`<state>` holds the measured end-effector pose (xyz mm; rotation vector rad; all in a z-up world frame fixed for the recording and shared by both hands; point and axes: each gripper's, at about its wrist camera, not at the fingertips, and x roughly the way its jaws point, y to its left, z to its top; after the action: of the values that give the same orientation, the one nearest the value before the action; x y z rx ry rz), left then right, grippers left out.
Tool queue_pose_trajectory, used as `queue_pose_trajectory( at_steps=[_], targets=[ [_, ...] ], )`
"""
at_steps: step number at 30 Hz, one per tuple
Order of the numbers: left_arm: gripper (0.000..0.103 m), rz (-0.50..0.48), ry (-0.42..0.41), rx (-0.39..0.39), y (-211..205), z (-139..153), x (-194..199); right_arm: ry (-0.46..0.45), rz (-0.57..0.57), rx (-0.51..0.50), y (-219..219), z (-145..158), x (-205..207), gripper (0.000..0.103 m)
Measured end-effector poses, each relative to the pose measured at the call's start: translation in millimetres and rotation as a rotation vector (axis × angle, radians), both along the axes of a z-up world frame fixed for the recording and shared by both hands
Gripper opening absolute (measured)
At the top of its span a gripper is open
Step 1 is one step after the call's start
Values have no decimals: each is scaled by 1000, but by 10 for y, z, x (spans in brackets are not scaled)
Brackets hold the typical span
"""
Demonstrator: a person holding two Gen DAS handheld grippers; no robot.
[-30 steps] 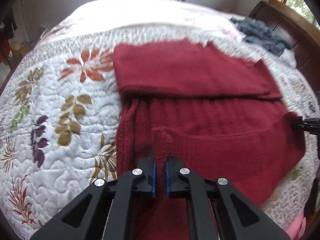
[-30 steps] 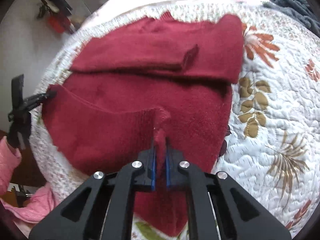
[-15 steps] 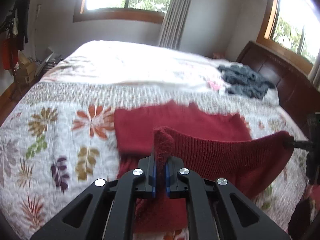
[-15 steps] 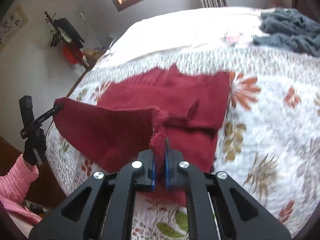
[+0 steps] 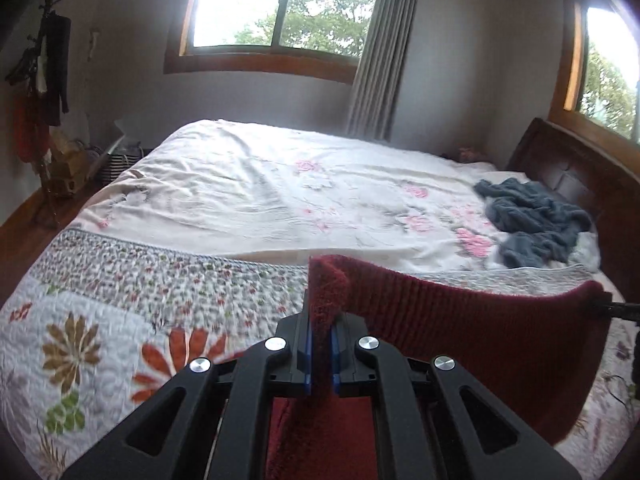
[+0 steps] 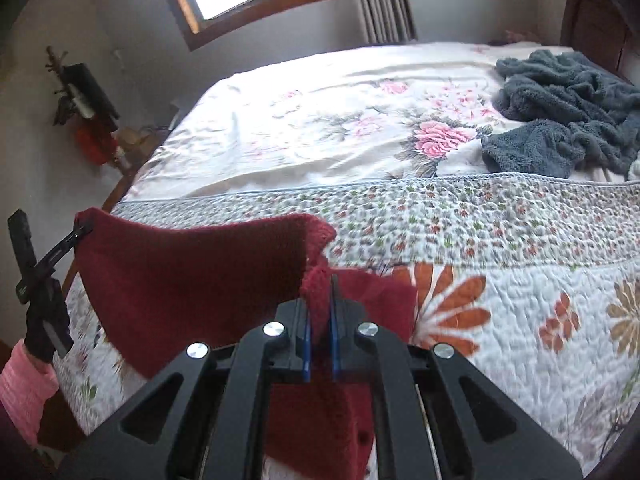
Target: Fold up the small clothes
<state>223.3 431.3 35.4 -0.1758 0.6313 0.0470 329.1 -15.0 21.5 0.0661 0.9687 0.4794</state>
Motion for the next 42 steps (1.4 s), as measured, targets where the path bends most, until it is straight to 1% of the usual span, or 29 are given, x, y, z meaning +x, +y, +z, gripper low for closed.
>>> queue_pose_trajectory(
  at_steps=[2, 6, 7, 12, 18, 20, 22, 23, 24, 25, 26, 27, 28, 29, 30, 32, 34, 36, 38, 40, 42],
  targets=[
    [6, 6, 23, 15, 14, -134, 189, 13, -13, -24, 59, -136, 183, 5],
    [6, 11, 111, 16, 31, -551, 572, 81, -26, -74, 175, -594, 515, 5],
    [6, 10, 144, 18, 24, -696, 672, 96, -29, -85, 196, -693, 567, 5],
    [6, 8, 238, 32, -9, -1169, 918, 166, -51, -111, 239, -1152, 778, 5],
    [8, 31, 319, 30, 13, -1501, 1116, 222, -94, -114, 201, -1473, 897, 6],
    [11, 33, 352, 29, 17, -1594, 1162, 238, -102, -126, 202, -1561, 922, 6],
    [18, 46, 389, 29, 40, -1694, 1202, 252, -113, -137, 206, -1633, 961, 10],
    [19, 58, 405, 22, 54, -1740, 1210, 258, -122, -138, 194, -1654, 965, 12],
    [24, 66, 409, 14, 76, -1753, 1207, 267, -130, -127, 173, -1667, 962, 14],
    [33, 82, 412, -8, 120, -1764, 1197, 272, -136, -116, 152, -1660, 960, 15],
    [38, 101, 418, -26, 164, -1757, 1186, 270, -136, -109, 135, -1645, 948, 16],
    [42, 122, 419, -47, 218, -1739, 1170, 266, -137, -100, 104, -1604, 916, 21],
    [42, 139, 410, -75, 284, -1699, 1133, 262, -143, -91, 58, -1551, 881, 24],
    [42, 151, 397, -97, 340, -1651, 1086, 258, -150, -75, 6, -1496, 841, 31],
    [42, 162, 380, -107, 390, -1579, 1012, 259, -158, -38, -81, -1416, 768, 34],
    [43, 160, 364, -93, 411, -1455, 883, 270, -149, 7, -197, -1281, 614, 36],
    [47, 136, 351, -81, 374, -1313, 691, 273, -131, 26, -269, -1176, 438, 40],
    [52, 107, 347, -75, 300, -1202, 547, 281, -99, 50, -336, -1100, 201, 48],
    [54, 76, 361, -60, 172, -1116, 327, 296, -68, 64, -380, -1079, -51, 49],
    [59, 27, 368, -79, 29, -1074, 100, 320, -41, 84, -423, -1109, -345, 50],
    [60, -7, 378, -88, -107, -1070, -61, 348, -26, 103, -461, -1182, -605, 50]
  ],
)
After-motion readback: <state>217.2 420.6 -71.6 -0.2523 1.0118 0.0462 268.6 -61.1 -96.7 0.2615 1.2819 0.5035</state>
